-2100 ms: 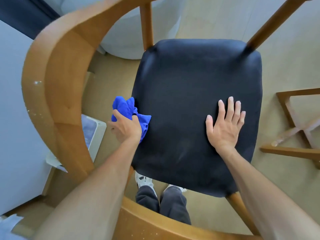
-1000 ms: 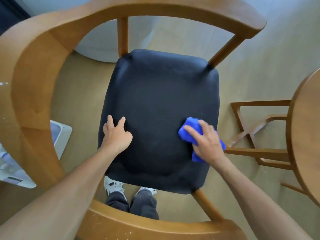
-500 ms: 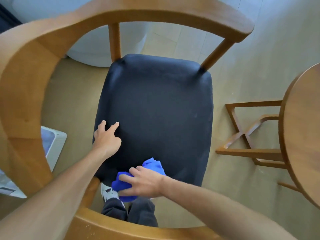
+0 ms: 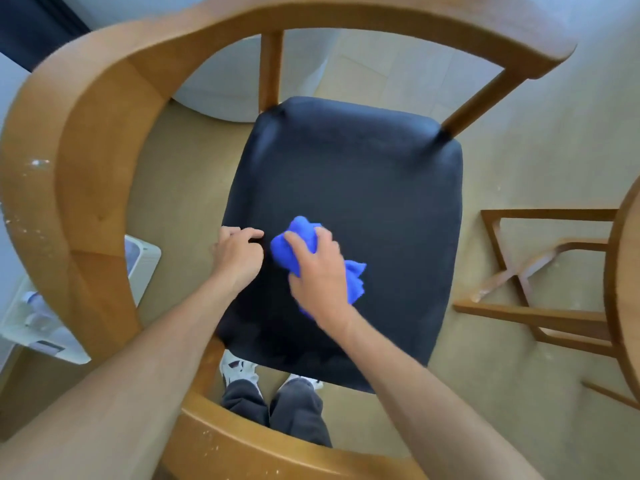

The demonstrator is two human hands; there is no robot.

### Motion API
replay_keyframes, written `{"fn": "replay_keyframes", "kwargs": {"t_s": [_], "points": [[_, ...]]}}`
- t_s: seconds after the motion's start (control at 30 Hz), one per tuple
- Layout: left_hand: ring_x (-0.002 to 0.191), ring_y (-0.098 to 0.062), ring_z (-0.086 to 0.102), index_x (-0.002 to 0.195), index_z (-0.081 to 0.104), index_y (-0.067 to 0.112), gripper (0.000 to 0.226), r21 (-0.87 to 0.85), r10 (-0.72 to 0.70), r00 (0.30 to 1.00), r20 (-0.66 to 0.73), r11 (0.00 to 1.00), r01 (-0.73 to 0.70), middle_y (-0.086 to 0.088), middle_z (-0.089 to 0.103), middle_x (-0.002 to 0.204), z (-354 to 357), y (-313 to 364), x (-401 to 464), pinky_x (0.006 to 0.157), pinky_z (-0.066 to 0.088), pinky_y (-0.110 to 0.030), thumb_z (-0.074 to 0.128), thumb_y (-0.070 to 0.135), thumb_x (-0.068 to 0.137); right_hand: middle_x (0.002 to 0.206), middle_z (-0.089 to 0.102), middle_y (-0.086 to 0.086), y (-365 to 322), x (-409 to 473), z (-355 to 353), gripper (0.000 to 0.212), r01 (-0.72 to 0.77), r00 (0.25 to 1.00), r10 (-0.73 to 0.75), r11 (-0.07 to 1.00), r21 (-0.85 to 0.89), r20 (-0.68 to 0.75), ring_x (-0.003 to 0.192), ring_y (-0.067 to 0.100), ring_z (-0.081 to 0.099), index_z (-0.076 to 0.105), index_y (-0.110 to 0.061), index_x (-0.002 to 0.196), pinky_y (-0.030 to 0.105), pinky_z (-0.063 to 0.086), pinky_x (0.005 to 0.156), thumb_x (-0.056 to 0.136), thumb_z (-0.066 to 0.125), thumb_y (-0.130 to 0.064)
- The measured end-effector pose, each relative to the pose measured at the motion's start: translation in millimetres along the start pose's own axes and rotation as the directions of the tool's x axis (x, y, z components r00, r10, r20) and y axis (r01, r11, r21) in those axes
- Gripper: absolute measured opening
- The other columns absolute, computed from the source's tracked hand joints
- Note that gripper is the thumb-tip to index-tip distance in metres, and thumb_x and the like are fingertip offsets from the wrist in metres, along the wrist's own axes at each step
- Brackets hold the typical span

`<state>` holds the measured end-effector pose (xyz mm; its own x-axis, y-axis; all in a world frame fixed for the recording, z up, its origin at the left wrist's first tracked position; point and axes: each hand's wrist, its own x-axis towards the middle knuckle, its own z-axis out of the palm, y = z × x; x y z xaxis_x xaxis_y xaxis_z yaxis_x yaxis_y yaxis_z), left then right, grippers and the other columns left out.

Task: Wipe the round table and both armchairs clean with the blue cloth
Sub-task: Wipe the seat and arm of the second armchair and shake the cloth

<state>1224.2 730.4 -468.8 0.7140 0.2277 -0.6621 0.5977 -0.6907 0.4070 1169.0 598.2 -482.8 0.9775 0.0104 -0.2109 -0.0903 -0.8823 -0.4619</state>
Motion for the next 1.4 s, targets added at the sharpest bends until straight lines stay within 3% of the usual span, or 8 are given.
{"fn": "replay_keyframes", "kwargs": {"t_s": [0.17,0.43,0.63,0.8,0.97,1.1,1.23,1.4], "points": [[0.125,-0.025,0.045,0.127,0.058,0.022,0.052,0.056,0.003,1.000,0.013,0.998,-0.004,0.000,0.041,0.143,-11,-5,7,0.101,0.038,-0.034,0.034,0.003,0.085,0.124,0.055,0.006,-60,-46,43,0.055,0.696,0.662,-0.532,0.697,-0.172,0.528,0.072,0.020,0.047,0.054,-0.036,0.124,0.029,0.037,0.060,0.072,0.064,-0.024],[0.145,-0.024,0.006,0.149,0.026,0.026,0.063,0.191,-0.052,0.989,0.139,0.981,0.025,0.004,0.003,0.160,5,5,-15,0.112,0.027,-0.045,0.035,0.011,0.089,0.134,0.046,-0.004,77,-87,-26,0.052,0.966,0.180,-0.661,0.258,-0.005,0.728,0.089,0.019,0.050,0.051,-0.043,0.125,0.030,0.045,0.073,0.078,0.068,-0.030],[0.145,-0.024,0.009,0.149,0.027,0.025,0.059,0.278,-0.042,0.976,0.215,0.960,-0.020,0.003,0.006,0.160,-6,8,-26,0.112,0.025,-0.044,0.035,0.016,0.091,0.122,0.060,0.005,149,-88,-97,0.067,0.804,0.528,-0.510,0.558,-0.207,0.679,0.082,0.023,0.060,0.060,-0.038,0.113,0.031,0.052,0.069,0.052,0.080,-0.020],[0.142,-0.020,0.016,0.147,0.028,0.024,0.057,0.281,0.055,0.957,0.286,0.950,-0.138,0.006,0.013,0.157,-22,32,-51,0.111,0.029,-0.044,0.034,0.017,0.091,0.118,0.056,0.018,164,-94,-117,0.072,0.125,0.944,-0.001,0.927,-0.353,0.330,0.081,0.039,0.057,0.061,-0.025,0.120,0.045,0.052,0.066,0.054,0.081,-0.003],[0.132,-0.017,0.028,0.142,0.035,0.020,0.050,0.245,0.207,0.950,0.233,0.933,-0.263,0.004,0.028,0.147,-44,60,-68,0.093,0.033,-0.033,0.035,0.017,0.092,0.129,0.047,0.017,122,-51,-133,0.055,-0.667,0.745,0.655,0.732,0.139,0.127,0.095,0.034,0.052,0.044,-0.025,0.132,0.043,0.043,0.086,0.081,0.062,-0.014],[0.116,-0.022,0.040,0.125,0.049,0.012,0.034,0.186,0.406,0.913,-0.039,0.900,-0.393,-0.005,0.047,0.125,-75,83,-75,0.095,0.038,-0.035,0.037,0.013,0.094,0.114,0.055,0.000,34,8,-150,0.061,-0.485,0.874,0.455,0.786,0.382,0.174,0.092,0.022,0.051,0.037,-0.032,0.124,0.035,0.039,0.077,0.076,0.072,-0.020],[0.086,-0.022,0.046,0.099,0.051,0.010,0.012,0.106,0.559,0.656,-0.507,0.796,-0.596,-0.004,0.048,0.093,-126,103,-80,0.073,0.046,-0.039,0.046,0.011,0.088,0.121,0.051,-0.007,-74,81,-175,0.059,-0.104,0.983,0.166,0.849,0.517,-0.074,0.099,0.008,0.048,0.043,-0.032,0.122,0.025,0.037,0.081,0.074,0.075,-0.022],[0.096,-0.025,0.048,0.105,0.053,0.004,0.022,0.205,0.557,0.488,-0.672,0.773,-0.601,-0.013,0.050,0.109,-193,119,-64,0.078,0.047,-0.034,0.049,0.004,0.084,0.136,0.045,0.001,-178,160,-197,0.061,0.141,0.984,-0.055,0.827,0.545,-0.171,0.113,0.009,0.044,0.041,-0.022,0.136,0.023,0.034,0.091,0.084,0.068,-0.037]]}}
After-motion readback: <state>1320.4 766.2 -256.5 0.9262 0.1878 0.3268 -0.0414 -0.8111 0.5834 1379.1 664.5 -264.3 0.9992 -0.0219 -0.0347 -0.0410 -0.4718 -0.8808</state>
